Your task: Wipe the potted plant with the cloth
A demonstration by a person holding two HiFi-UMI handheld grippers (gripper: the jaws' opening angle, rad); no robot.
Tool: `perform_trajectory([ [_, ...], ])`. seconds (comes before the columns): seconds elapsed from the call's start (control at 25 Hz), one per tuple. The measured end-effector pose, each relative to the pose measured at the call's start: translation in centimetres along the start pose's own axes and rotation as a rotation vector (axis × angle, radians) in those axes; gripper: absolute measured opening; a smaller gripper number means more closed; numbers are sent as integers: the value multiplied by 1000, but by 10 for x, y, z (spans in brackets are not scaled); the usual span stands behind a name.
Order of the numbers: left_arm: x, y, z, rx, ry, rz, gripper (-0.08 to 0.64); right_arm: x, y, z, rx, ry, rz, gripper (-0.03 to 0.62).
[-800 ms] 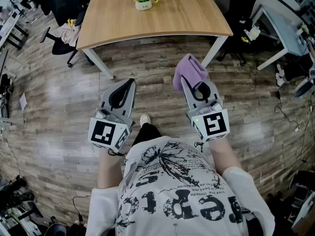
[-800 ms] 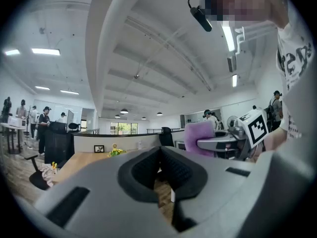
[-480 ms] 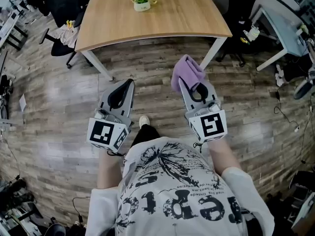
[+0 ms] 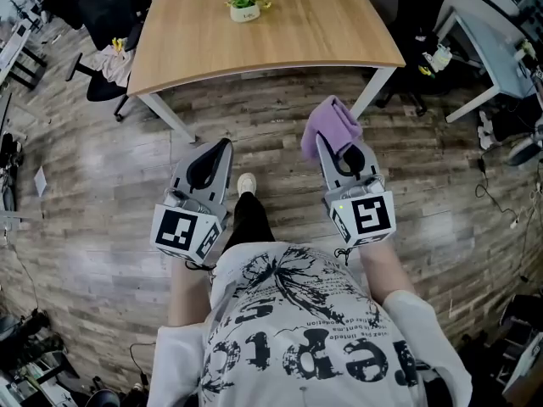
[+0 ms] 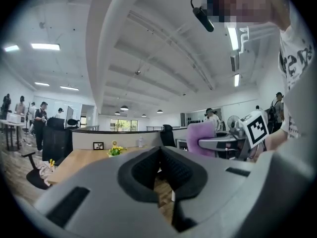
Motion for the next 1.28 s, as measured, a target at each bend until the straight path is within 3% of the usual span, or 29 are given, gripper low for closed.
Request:
perform_trajectory([
  [0.32, -65, -16, -83, 35, 34, 7, 3, -93, 10, 17, 1, 31, -47, 67],
  [0.84, -198, -76, -269, 48, 111, 8, 4, -311, 11, 55, 3, 92, -139, 69],
  [1.28, -292, -62, -351, 111, 89, -75, 3, -426, 54, 89, -31, 49, -231, 71],
])
Point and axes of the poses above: the fingertips, and each gripper's own axes: x backward along the fingers, z to its right, y out of its underside, the point moved 4 cm from there along x, backward along the fingers, and after that the axes turned 15 degrees about x, right-handed, at the moved point
